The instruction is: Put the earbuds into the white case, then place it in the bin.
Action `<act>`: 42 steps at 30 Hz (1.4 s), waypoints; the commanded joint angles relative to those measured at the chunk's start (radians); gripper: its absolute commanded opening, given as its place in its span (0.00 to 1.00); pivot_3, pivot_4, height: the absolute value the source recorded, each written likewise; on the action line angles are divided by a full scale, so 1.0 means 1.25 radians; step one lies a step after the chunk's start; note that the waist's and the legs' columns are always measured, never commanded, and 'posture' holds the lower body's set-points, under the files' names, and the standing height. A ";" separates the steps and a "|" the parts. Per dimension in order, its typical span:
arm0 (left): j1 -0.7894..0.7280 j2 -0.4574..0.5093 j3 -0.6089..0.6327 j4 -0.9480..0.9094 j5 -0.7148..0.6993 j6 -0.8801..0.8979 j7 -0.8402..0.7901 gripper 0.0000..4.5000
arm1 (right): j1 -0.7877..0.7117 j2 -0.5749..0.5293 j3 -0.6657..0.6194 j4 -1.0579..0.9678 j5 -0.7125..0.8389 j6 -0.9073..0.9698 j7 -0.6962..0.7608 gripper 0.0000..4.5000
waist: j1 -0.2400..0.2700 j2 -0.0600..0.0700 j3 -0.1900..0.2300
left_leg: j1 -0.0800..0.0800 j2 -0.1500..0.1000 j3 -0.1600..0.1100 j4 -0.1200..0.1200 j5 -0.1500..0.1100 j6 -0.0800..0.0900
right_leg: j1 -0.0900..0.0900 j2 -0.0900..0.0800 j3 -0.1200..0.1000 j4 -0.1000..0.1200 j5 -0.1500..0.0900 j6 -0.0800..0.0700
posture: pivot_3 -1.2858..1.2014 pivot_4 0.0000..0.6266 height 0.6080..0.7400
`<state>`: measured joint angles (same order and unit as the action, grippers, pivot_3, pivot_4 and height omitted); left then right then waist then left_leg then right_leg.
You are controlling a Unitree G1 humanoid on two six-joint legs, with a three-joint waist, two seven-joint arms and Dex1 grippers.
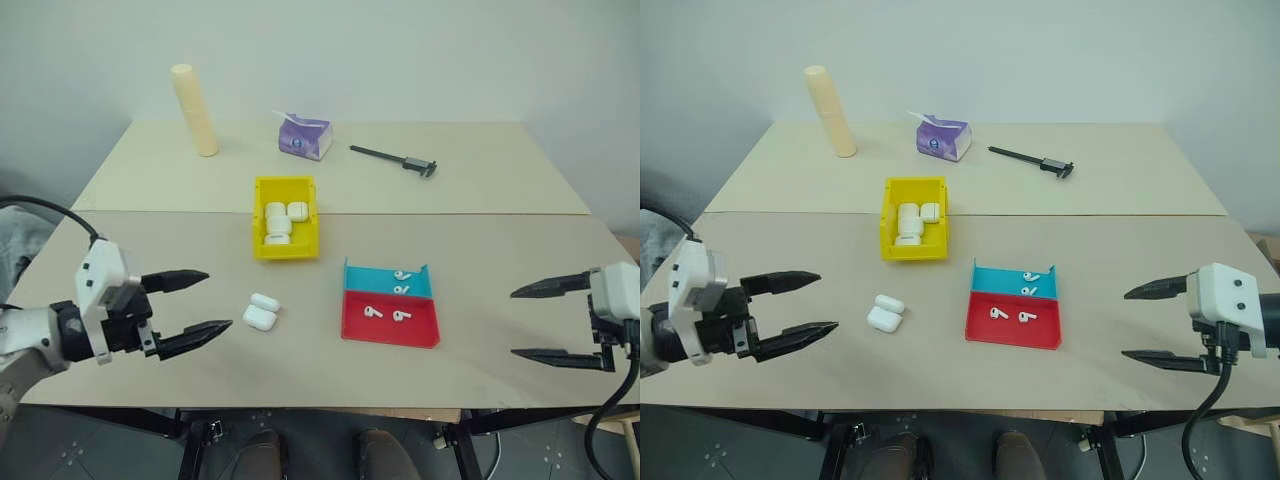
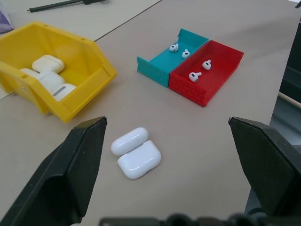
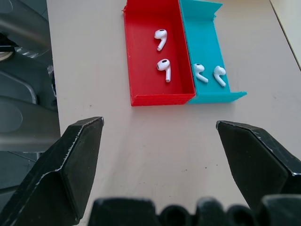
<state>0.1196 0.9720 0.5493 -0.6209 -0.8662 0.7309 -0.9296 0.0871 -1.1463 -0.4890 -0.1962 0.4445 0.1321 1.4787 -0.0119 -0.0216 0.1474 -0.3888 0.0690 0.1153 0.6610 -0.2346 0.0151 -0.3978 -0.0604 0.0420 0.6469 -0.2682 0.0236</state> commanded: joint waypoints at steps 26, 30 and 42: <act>-0.491 0.239 -0.597 -0.066 -0.875 0.279 1.251 1.00 | 0.014 -0.017 -0.009 -0.029 0.001 0.062 -0.031 0.98 | 0.012 -0.004 0.003 | 0.004 0.000 -0.002 -0.001 0.000 0.000 | 0.006 -0.002 0.001 -0.001 0.002 0.003 | 0.52 0.24 1.00; -0.635 0.187 -0.769 -0.015 -0.885 0.258 1.403 1.00 | 0.004 -0.015 -0.003 -0.029 -0.007 0.077 -0.053 0.98 | 0.014 -0.005 0.003 | 0.004 -0.002 -0.001 -0.001 0.000 0.000 | 0.006 -0.001 0.001 -0.003 0.002 0.003 | 0.52 0.24 1.00; -0.724 0.065 -0.882 0.094 -0.885 0.213 1.599 1.00 | 0.031 -0.011 -0.014 -0.047 -0.006 0.098 -0.064 0.98 | 0.021 -0.006 0.004 | 0.003 -0.002 -0.002 -0.001 0.001 -0.001 | 0.007 0.000 0.000 -0.004 0.002 0.003 | 0.52 0.24 1.00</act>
<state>-0.7697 1.0572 -0.5588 -0.5040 -1.9654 1.0076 1.0523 0.1275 -1.1478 -0.4737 -0.2328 0.4324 0.2485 1.3986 0.0149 -0.0286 0.1520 -0.3850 0.0662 0.1129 0.6598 -0.2338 0.0142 -0.3894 -0.0604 0.0421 0.6421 -0.2658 0.0276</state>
